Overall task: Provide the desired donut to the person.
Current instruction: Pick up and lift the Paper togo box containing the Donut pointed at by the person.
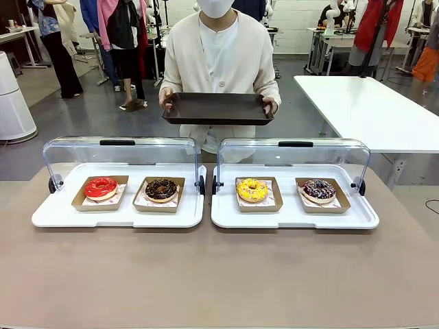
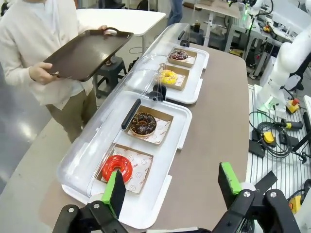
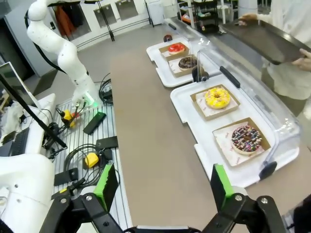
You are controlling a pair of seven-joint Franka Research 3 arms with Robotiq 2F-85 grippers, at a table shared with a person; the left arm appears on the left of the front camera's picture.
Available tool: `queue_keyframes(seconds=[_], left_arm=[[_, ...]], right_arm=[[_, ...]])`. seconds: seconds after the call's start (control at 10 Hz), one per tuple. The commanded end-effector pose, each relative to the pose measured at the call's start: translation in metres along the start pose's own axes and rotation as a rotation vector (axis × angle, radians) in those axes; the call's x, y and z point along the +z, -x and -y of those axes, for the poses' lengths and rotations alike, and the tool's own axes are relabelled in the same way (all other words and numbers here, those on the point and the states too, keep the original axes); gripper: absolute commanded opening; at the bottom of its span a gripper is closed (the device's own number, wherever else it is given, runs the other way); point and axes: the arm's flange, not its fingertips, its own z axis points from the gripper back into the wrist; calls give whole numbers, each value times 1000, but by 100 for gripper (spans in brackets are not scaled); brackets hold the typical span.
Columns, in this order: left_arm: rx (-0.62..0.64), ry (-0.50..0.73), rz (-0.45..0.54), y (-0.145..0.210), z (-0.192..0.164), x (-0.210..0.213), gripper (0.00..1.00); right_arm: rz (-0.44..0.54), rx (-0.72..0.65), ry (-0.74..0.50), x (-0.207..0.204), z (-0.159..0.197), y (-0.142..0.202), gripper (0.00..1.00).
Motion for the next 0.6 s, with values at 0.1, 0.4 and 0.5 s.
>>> queue_keyframes(seconds=[0.1, 0.4, 0.5], left_arm=[[-53, 17, -27, 5, 9, -8, 100], [-41, 19, -14, -1, 4, -10, 100], [-41, 19, -14, -1, 4, -10, 100]], right_arm=[[-19, 8, -31, -8, 7, -6, 100], [-8, 1, -7, -4, 2, -2, 100], [-8, 1, -7, -4, 2, -2, 100]])
